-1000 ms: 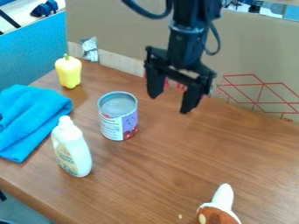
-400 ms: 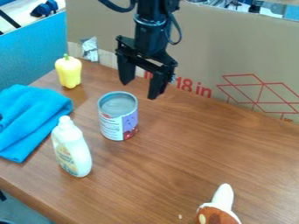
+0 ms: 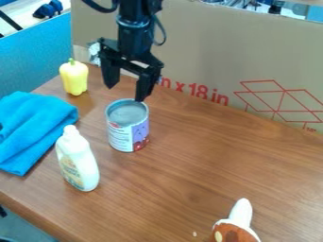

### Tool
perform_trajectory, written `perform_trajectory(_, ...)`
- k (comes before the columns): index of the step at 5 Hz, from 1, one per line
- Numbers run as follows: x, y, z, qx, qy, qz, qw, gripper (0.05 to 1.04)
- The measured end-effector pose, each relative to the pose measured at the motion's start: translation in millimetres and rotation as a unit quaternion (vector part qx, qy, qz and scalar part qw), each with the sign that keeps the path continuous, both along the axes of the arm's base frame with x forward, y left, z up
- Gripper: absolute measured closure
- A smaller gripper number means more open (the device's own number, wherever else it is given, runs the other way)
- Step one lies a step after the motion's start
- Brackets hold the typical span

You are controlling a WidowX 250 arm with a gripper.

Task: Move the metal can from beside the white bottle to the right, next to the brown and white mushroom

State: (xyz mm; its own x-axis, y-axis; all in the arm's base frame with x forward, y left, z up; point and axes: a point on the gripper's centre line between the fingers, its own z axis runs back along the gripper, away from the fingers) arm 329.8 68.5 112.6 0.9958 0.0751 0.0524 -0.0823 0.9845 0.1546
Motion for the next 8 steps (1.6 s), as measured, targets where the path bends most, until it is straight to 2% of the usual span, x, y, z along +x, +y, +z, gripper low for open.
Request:
perform_trajectory(1,-1.1,10.5,-1.5,0.010,0.001,0.017,0.9998,0.081)
perform_trajectory(2,3.1,17.3,-3.1,0.012,-0.015,0.025,0.9995,0.081)
perform_trajectory(3,5.5,17.5,-21.4,0.009,0.003,0.021,0.9997,0.081)
perform_trajectory(4,10.3,14.8,-32.6,0.002,0.011,0.010,0.9999,0.081)
perform_trajectory(5,12.6,9.9,-37.0,-0.007,0.006,0.009,0.9999,0.082)
perform_trajectory(7,2.3,-32.6,-38.7,-0.045,-0.005,-0.002,0.9990,0.082)
perform_trajectory(8,-11.6,-77.5,-41.5,-0.076,-0.001,-0.038,0.9964,0.082)
